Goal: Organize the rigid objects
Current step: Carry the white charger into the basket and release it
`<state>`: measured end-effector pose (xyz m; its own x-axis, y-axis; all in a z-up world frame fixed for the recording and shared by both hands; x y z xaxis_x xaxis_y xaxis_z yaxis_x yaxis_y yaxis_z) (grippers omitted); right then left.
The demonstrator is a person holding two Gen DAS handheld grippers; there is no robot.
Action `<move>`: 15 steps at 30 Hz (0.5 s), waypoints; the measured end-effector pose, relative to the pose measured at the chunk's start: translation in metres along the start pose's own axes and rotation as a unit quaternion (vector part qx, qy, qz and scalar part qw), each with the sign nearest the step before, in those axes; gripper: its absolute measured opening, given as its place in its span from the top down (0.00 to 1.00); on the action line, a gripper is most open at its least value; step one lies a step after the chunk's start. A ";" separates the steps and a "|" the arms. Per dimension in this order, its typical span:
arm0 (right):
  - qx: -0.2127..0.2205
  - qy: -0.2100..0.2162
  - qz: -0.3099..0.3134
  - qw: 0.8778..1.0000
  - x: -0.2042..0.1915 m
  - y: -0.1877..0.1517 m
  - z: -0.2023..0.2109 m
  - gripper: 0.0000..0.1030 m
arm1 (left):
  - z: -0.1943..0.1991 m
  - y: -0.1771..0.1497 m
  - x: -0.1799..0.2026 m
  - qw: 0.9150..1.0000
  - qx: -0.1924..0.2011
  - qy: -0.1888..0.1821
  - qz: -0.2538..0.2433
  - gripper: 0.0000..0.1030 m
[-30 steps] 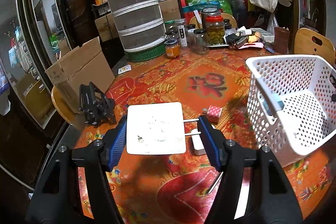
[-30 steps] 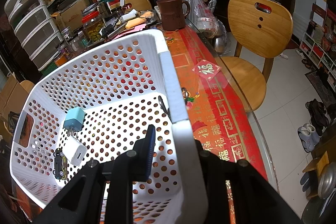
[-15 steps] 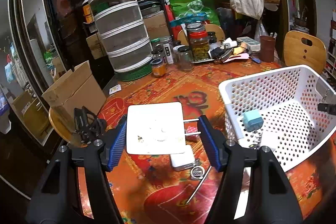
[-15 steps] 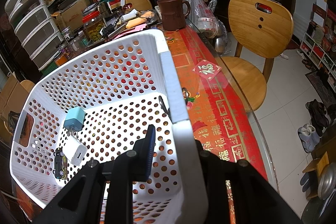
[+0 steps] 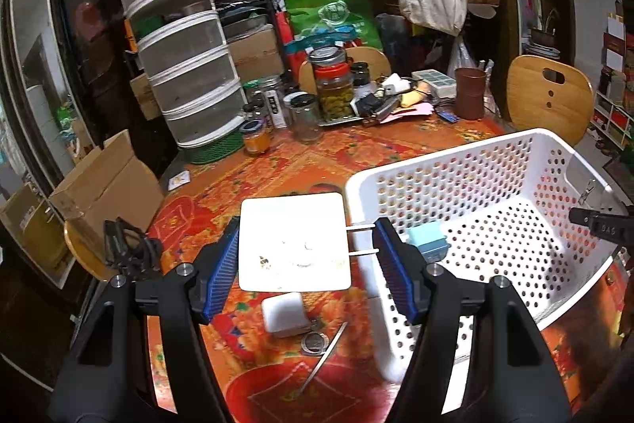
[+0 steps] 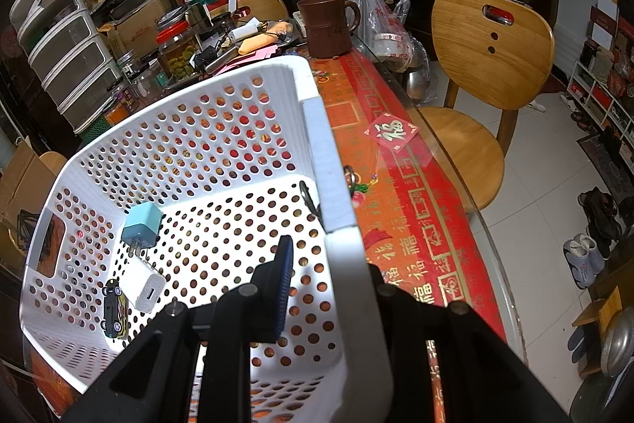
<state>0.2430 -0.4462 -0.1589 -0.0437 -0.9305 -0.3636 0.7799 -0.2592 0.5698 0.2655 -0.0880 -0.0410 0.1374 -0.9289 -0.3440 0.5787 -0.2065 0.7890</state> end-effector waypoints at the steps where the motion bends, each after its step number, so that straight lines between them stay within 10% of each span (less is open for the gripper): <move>1: 0.000 0.000 0.000 1.000 0.000 0.000 0.000 0.77 | -0.001 0.001 0.004 1.000 -0.001 -0.004 -0.001 0.39; 15: 0.000 0.000 -0.001 1.000 -0.001 -0.001 0.000 0.77 | -0.034 -0.011 0.114 0.987 -0.087 -0.123 -0.058 0.38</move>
<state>0.2424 -0.4452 -0.1592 -0.0449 -0.9300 -0.3649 0.7799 -0.2609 0.5690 0.3020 -0.1811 -0.1065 -0.1245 -0.9533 -0.2753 0.7109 -0.2792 0.6455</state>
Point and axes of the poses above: each gripper's, at about its wrist camera, not at the fingertips, and z roughly against the way its jaws point, x to its right, y to its top, the point moved 7 cm from there along -z, roughly the way its jaws point, and after that the axes turned 14 degrees about y, right-handed, at the moved point
